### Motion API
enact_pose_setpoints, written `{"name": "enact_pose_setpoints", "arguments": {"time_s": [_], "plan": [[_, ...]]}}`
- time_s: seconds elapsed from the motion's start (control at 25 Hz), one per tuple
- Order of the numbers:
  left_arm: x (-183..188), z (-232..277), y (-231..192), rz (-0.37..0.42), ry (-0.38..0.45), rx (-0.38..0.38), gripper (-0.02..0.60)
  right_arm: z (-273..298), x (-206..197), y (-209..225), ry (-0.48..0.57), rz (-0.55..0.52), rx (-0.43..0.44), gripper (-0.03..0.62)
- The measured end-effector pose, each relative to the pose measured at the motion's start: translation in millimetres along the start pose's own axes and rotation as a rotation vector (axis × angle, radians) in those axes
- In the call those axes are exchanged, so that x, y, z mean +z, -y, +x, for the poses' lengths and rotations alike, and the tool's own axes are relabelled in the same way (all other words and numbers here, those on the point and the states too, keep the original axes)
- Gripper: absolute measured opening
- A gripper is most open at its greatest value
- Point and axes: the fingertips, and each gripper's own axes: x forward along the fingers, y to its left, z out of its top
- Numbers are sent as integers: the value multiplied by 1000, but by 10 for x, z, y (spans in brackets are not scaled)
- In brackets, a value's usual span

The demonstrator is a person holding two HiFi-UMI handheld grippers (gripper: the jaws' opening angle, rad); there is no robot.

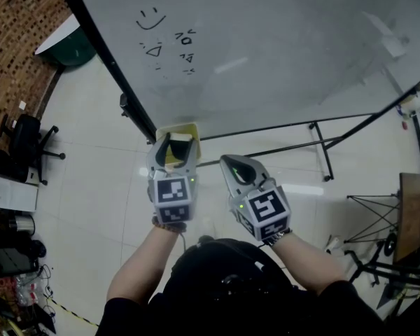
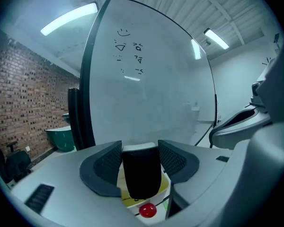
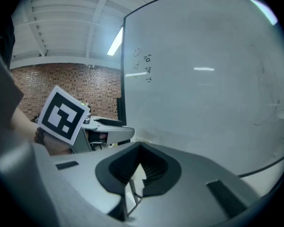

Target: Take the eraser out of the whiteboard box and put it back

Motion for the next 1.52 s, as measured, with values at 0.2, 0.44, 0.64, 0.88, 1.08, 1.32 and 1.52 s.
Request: {"name": "enact_pose_setpoints", "arguments": {"time_s": [0.2, 0.44, 0.64, 0.88, 1.08, 1.32, 1.52], "plan": [[-31, -2, 6, -1, 0, -8, 241, -19, -30, -3, 3, 2, -2, 24], [-8, -38, 6, -14, 12, -10, 256, -59, -41, -30, -1, 4, -2, 23], [-7, -134, 43, -25, 2, -3, 256, -135, -11, -62, 3, -9, -3, 25], [-4, -264, 113, -20, 14, 0, 256, -249, 8, -132, 30, -19, 10, 24], [-9, -434, 196, -16, 21, 6, 247, -410, 12, -205, 38, -18, 17, 25], [19, -693, 334, -13, 37, 15, 220, -646, -10, -307, 58, -40, 34, 25], [16, -935, 451, -1, 47, 30, 176, -877, 12, -414, 91, -51, 47, 25]]}}
